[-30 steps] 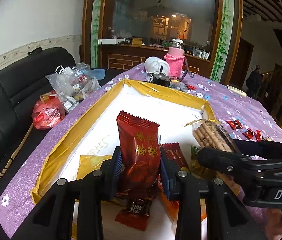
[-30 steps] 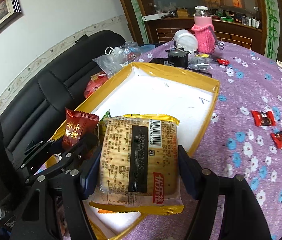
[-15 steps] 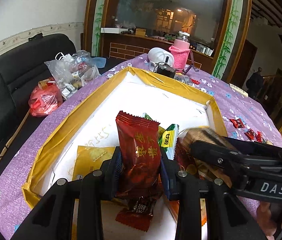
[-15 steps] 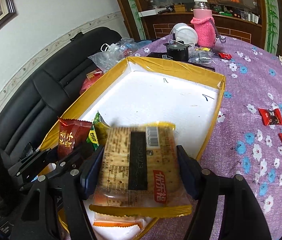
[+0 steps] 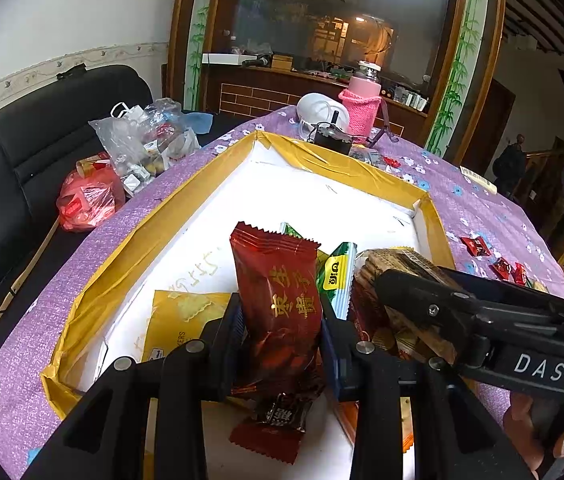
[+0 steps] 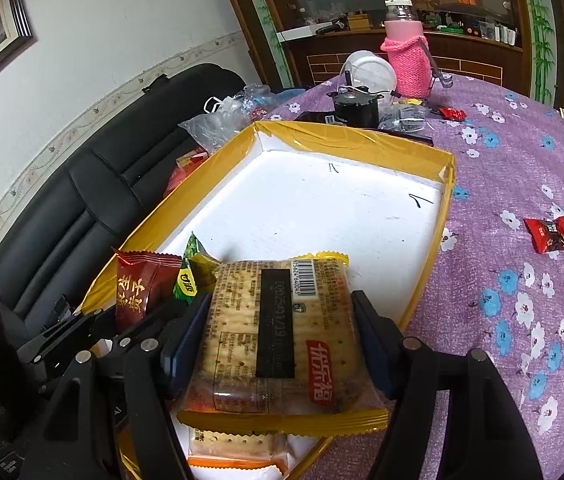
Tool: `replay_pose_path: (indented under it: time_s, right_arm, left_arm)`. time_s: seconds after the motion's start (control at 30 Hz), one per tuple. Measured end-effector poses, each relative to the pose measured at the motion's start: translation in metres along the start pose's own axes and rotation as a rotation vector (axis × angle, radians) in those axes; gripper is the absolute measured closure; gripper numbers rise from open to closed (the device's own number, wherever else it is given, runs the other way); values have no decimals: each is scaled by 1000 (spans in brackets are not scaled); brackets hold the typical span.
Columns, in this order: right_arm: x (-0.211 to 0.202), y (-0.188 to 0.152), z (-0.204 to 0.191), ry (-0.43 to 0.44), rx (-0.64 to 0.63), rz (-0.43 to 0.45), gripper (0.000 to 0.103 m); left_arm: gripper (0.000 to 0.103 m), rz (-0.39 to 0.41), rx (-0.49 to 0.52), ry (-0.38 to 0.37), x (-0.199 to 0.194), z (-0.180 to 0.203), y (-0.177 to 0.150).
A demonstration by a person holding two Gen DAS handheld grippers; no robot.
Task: Organize snacks
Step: 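Lower both snacks into the box and open both tools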
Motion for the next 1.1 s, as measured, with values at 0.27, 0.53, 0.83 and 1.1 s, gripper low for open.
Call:
replay_pose_path:
  time_s: [0.27,0.53,0.83,1.1]
  right_arm:
    - [0,-1,-2,-5,-3,8,34]
    - [2,0,-7,16,5,12,34]
    - [3,0,-6,26,8,14,34]
    - [3,0,-7,30,9,11,34]
  left_arm:
    - [67,3,-2,-1,-1,-1,0]
    - [67,3,-1,2,-1,-1,1]
    - [67,7,0,6,-3,-3,1]
    - [66,7,-3,17,-6,-5,1]
Point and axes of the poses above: each gripper's, at about its wrist camera, not at the fingertips, and x roughly the way its jaws point, z to its right, y to its top, the point moved 10 cm from there along x, roughly the way its jaws point, and after that the axes turned 15 degrees about -y, right-handed, at the moved point
